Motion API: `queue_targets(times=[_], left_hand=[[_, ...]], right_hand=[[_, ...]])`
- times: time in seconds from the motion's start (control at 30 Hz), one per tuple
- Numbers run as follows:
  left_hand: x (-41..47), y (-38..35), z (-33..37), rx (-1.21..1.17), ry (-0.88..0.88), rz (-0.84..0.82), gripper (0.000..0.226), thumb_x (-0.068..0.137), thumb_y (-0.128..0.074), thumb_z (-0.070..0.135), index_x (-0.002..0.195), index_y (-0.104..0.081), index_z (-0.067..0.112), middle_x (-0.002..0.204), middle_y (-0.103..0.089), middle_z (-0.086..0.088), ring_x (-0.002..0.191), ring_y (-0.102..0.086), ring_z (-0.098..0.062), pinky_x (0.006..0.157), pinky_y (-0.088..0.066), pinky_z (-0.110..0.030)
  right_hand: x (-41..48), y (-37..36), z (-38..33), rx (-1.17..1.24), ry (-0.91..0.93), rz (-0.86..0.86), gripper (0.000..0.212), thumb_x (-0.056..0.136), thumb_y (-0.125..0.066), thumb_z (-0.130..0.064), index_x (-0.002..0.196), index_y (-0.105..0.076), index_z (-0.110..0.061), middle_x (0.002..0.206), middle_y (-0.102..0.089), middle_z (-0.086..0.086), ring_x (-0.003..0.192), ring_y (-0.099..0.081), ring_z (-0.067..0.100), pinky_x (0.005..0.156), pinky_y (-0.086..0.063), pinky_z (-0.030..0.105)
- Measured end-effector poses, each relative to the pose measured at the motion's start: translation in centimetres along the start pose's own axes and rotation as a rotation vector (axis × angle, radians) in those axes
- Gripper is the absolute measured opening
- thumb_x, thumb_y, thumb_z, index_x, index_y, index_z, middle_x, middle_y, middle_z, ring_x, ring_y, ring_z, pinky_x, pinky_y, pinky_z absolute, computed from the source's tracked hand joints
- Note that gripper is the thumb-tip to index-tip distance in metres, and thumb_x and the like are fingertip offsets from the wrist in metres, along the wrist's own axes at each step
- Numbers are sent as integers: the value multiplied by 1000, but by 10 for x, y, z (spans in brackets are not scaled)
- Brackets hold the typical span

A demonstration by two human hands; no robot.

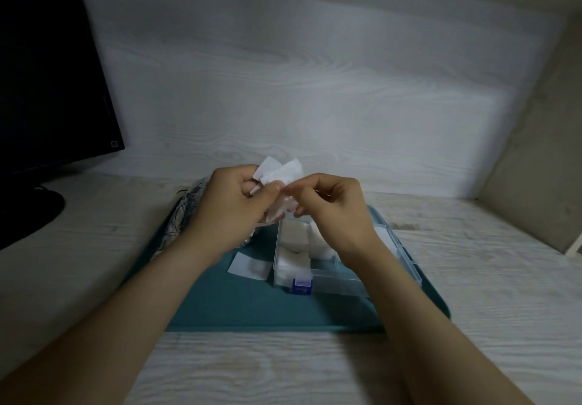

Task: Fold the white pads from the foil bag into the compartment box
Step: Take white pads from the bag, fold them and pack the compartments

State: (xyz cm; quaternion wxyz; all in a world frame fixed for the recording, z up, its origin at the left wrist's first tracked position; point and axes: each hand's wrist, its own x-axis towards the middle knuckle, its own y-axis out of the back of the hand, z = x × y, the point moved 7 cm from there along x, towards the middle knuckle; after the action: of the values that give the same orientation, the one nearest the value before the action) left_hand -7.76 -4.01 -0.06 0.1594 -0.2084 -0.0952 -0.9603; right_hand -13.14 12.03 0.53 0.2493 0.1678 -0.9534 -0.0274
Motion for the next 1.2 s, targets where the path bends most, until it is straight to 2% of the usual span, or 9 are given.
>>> queue_targets(times=[0.1, 0.17, 0.27, 0.4, 0.57, 0.77, 0.9, 1.07, 1.2], left_hand=[[-1, 2, 1, -8, 1, 32, 13, 101, -69, 10, 112, -76, 9, 91, -82, -7, 87, -81, -26, 69, -65, -36], [0, 3, 2, -26, 2, 49, 12, 101, -70, 11, 111, -76, 7, 92, -82, -8, 88, -81, -28, 76, -67, -46], [1, 8, 0, -68, 10, 105, 9, 102, -70, 13, 107, -77, 13, 91, -82, -9, 89, -80, -34, 80, -65, -57], [2, 9, -4, -132, 43, 129, 11, 103, -67, 13, 109, -76, 12, 97, -81, -11, 92, -80, -32, 86, -64, -59], [3, 13, -6, -235, 64, 173, 15, 104, -63, 7, 116, -72, 7, 107, -81, -9, 100, -79, -26, 83, -66, -47], [3, 14, -6, -258, 46, 176, 17, 105, -63, 7, 120, -70, 3, 108, -80, -10, 101, -79, -25, 83, -66, -39], [3, 12, -6, -269, 57, 176, 18, 104, -64, 7, 121, -69, 8, 107, -81, -6, 101, -79, -22, 82, -66, -39], [2, 3, -4, -238, 56, 60, 27, 104, -62, 4, 128, -67, 14, 116, -79, -3, 109, -77, -22, 83, -65, -41], [2, -2, -1, -213, 41, 8, 28, 105, -62, 7, 132, -67, 13, 115, -80, -3, 108, -77, -22, 85, -65, -41]], right_hand=[[-1, 1, 4, 64, -33, 2, 22, 90, -81, -14, 80, -75, 5, 88, -73, 29, 85, -72, 44, 86, -59, 55], [-1, 1, 5, 95, -49, 3, 14, 87, -82, -5, 83, -74, 5, 91, -73, 29, 81, -71, 32, 85, -61, 49], [-2, 5, 2, 132, -88, 30, 32, 80, -84, 9, 108, -72, -2, 102, -75, 21, 80, -71, 18, 78, -63, 31], [-2, 6, 4, 215, -171, 27, 54, 81, -85, 4, 128, -67, -15, 106, -78, 19, 94, -78, 27, 83, -64, 31], [1, 6, 4, 215, -165, -6, 42, 89, -77, 5, 127, -70, -13, 95, -80, 15, 89, -78, 25, 88, -63, 34], [3, 24, 15, 307, -224, 200, 27, 89, -68, 6, 105, -79, -13, 95, -76, 11, 90, -71, 26, 87, -61, 43], [2, 10, 0, 550, -189, 31, 25, 89, -64, 15, 91, -69, -9, 89, -69, 16, 85, -71, 26, 75, -60, 32], [-5, -2, -6, 468, -152, 6, 37, 88, -71, 15, 117, -69, -8, 92, -74, 24, 86, -76, 34, 76, -63, 37], [-7, 1, -9, 298, -147, 65, 31, 89, -75, 6, 116, -73, -8, 95, -79, 19, 83, -79, 35, 69, -64, 36]])
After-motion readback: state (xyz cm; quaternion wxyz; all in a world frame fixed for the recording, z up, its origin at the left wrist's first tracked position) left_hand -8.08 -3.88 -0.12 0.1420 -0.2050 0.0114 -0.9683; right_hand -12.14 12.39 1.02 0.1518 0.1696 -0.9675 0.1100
